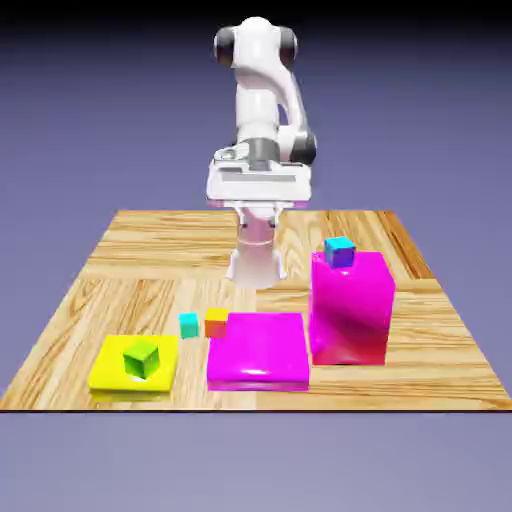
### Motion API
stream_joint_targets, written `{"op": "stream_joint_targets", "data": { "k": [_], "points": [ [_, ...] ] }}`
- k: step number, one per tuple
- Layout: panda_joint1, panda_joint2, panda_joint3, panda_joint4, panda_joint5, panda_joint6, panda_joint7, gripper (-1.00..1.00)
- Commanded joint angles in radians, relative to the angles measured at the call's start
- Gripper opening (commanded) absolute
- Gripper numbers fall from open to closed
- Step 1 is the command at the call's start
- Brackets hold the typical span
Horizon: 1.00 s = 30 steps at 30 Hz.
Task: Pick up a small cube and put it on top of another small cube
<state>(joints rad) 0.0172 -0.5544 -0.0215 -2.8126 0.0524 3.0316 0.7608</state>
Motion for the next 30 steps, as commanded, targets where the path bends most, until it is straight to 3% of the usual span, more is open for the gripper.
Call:
{"op": "stream_joint_targets", "data": {
  "k": [1, 30],
  "points": [
    [0.004, 0.013, -0.018, -0.002, 0.044, -0.004, 0.016, 0.00],
    [0.130, 0.387, -0.535, -0.066, 1.305, -0.133, 0.492, 0.00]
  ]
}}
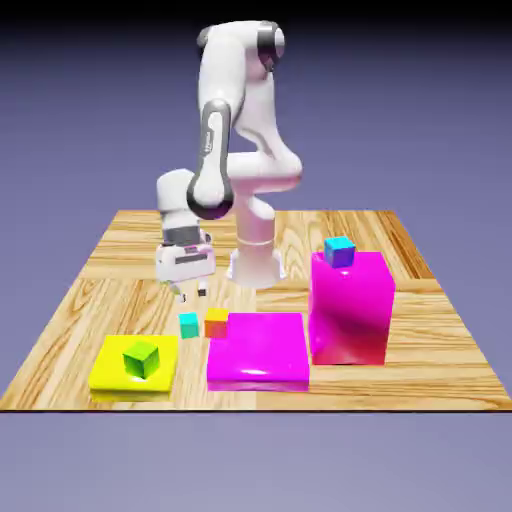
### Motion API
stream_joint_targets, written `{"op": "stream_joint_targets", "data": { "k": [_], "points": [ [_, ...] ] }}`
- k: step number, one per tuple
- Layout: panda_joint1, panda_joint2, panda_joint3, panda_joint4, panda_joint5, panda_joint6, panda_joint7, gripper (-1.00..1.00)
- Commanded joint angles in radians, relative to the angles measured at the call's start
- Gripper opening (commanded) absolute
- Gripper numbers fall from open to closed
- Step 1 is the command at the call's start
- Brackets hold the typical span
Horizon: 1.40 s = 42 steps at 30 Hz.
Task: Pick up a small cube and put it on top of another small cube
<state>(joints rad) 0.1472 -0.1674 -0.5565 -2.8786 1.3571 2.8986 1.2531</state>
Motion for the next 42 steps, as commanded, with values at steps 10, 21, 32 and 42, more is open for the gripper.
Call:
{"op": "stream_joint_targets", "data": {
  "k": [10, 21, 32, 42],
  "points": [
    [0.043, 0.127, -0.176, -0.022, 0.428, -0.044, 0.162, 0.00],
    [0.336, -0.096, -0.538, -0.031, 0.109, 0.182, 0.346, 0.00],
    [0.658, -0.341, -0.936, -0.042, -0.242, 0.430, 0.549, 0.00],
    [0.951, -0.564, -1.298, -0.051, -0.561, 0.655, 0.733, 0.00]
  ]
}}
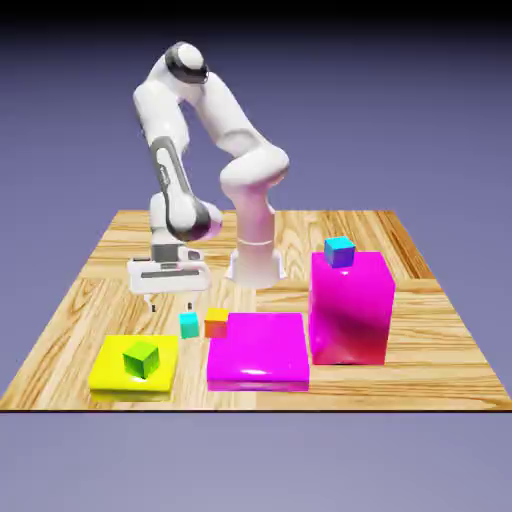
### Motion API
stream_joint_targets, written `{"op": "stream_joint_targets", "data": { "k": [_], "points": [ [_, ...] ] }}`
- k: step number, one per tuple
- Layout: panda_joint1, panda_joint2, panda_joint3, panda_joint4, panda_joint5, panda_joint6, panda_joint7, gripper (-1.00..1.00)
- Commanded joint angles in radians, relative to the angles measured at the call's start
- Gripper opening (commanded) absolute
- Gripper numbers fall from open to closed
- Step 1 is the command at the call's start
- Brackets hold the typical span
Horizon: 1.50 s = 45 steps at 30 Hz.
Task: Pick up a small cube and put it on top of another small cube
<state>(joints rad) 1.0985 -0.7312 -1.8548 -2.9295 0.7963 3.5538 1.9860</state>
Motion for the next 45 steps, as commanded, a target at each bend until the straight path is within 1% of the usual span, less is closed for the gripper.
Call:
{"op": "stream_joint_targets", "data": {
  "k": [1, 6, 7, 8, 45],
  "points": [
    [0.029, -0.022, -0.036, -0.001, -0.032, 0.023, 0.018, 0.00],
    [0.173, -0.131, -0.213, -0.006, -0.188, 0.133, 0.109, 0.00],
    [0.173, -0.131, -0.213, -0.006, -0.188, 0.133, 0.109, -1.00],
    [0.173, -0.131, -0.213, -0.006, -0.188, 0.133, 0.109, -1.00],
    [-0.909, 0.691, 1.123, 0.029, 0.989, -0.699, -0.571, -1.00]
  ]
}}
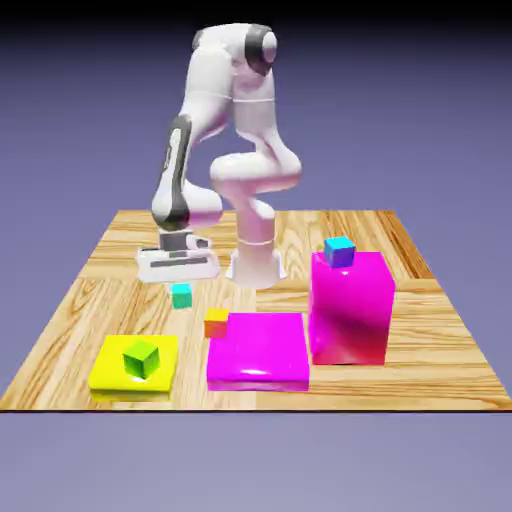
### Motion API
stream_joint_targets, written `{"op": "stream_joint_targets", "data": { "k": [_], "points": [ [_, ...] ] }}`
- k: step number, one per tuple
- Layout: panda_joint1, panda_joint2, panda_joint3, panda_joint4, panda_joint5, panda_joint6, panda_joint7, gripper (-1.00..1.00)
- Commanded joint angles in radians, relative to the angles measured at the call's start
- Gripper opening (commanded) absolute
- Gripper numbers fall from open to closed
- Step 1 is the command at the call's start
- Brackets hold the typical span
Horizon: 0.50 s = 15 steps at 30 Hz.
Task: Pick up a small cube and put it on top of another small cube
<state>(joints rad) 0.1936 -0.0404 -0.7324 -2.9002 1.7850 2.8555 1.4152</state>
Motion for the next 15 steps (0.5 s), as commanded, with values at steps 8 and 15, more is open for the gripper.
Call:
{"op": "stream_joint_targets", "data": {
  "k": [8, 15],
  "points": [
    [0.153, 0.037, -0.058, 0.228, -0.079, -0.280, -0.193, -1.00],
    [0.398, 0.217, -0.276, 0.371, -0.217, -0.572, -0.417, -1.00]
  ]
}}
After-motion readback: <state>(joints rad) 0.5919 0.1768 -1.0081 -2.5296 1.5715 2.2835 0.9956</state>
